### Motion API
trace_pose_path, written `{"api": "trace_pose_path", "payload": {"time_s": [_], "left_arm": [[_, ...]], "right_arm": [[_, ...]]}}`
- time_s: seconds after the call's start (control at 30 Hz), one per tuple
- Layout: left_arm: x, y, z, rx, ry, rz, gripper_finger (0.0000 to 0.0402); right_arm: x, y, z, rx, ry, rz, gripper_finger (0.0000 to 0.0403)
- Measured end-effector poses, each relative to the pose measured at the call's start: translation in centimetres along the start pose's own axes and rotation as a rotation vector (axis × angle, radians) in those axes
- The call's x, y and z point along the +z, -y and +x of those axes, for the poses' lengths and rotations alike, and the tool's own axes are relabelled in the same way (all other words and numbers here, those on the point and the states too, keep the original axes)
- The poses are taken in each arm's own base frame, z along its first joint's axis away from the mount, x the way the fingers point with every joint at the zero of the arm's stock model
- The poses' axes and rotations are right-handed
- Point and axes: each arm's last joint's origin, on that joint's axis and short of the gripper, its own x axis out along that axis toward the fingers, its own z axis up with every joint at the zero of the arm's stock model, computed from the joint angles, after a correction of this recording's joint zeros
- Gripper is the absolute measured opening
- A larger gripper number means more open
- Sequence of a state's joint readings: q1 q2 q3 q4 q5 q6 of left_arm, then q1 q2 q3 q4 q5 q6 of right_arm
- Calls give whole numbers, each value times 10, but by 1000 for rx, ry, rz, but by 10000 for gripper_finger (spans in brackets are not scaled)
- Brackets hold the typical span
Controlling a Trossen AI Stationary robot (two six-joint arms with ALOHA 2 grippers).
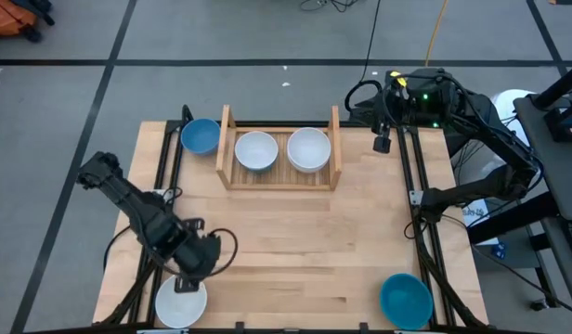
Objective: Place and stack bowls onto a shelf
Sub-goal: Stack the white bowl on top of the white bowl on the shelf
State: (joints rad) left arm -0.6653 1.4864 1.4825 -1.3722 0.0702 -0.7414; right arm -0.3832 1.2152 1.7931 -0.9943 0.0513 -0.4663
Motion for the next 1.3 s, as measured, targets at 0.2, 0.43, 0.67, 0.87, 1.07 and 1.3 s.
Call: {"api": "trace_pose_path", "payload": {"time_s": [0.2, 0.43, 0.67, 0.87, 1.07, 1.3], "left_arm": [[-16, 15, 33, -5, -14, -85, 86], [-43, 23, 68, 28, -60, -120, 86], [-61, 22, 92, 65, -92, -103, 86], [-68, 15, 107, 106, -110, -91, 86], [-70, 11, 121, 94, -95, -74, 86], [-71, 9, 141, 16, -49, -90, 86]], "right_arm": [[0, 0, 0, 0, 0, -47, 137], [0, 0, 0, 0, 0, -51, 137], [0, 0, 0, 0, 0, -51, 137], [0, 0, 0, 1, 0, -51, 137], [0, 0, 0, 0, 0, -51, 137], [0, 0, 0, 0, 0, -51, 137]]}}
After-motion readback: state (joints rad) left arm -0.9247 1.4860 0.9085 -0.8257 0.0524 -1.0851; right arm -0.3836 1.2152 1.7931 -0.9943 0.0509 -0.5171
